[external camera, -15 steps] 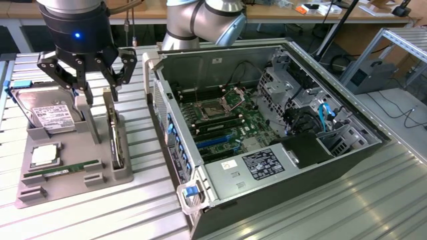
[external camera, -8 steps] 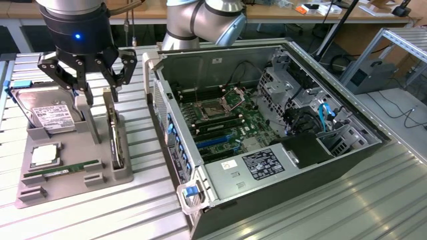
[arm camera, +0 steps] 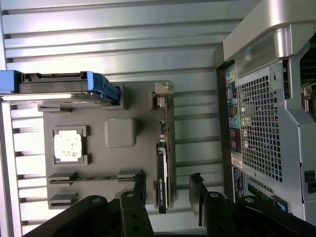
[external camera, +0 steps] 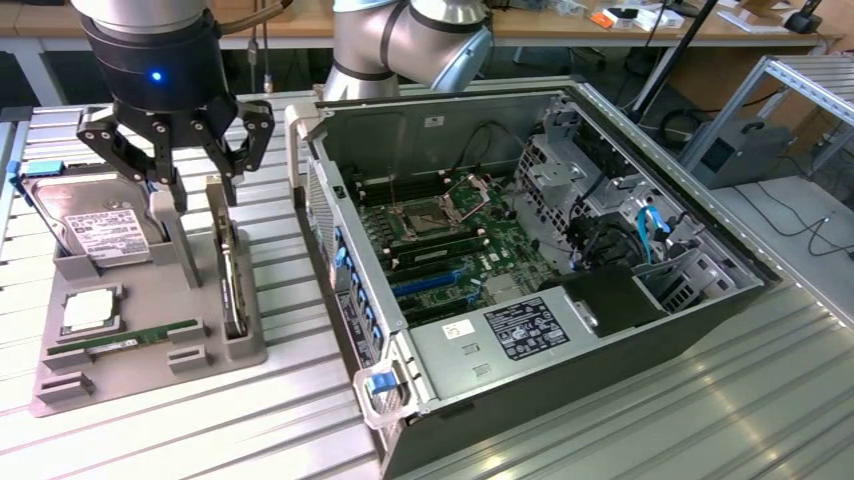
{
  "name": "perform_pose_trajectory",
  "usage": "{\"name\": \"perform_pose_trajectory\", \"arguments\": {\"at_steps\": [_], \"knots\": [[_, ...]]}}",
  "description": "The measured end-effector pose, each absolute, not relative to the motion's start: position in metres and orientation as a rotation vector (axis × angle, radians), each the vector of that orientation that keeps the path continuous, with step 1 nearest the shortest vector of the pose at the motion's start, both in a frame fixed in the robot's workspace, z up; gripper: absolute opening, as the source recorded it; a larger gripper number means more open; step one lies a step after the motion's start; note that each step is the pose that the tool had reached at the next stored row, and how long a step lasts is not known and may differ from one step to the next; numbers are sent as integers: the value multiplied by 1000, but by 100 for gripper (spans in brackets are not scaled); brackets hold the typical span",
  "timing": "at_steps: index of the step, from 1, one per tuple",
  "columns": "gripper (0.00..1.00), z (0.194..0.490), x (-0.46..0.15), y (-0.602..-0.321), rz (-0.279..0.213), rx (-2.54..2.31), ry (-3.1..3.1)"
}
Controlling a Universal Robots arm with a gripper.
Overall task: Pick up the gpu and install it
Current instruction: 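Pick up the gpu and move the gpu toward the slot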
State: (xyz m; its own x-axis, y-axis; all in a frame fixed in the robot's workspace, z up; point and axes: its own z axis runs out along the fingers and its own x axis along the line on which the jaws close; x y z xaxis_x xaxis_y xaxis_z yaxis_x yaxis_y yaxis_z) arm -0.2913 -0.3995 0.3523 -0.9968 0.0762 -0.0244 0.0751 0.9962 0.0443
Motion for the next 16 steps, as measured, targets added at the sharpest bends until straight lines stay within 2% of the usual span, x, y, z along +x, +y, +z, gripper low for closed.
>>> {"name": "perform_pose_trajectory", "arguments": {"at_steps": [16], "knots": [[48, 347, -291, -400, 68, 118, 3113]]}}
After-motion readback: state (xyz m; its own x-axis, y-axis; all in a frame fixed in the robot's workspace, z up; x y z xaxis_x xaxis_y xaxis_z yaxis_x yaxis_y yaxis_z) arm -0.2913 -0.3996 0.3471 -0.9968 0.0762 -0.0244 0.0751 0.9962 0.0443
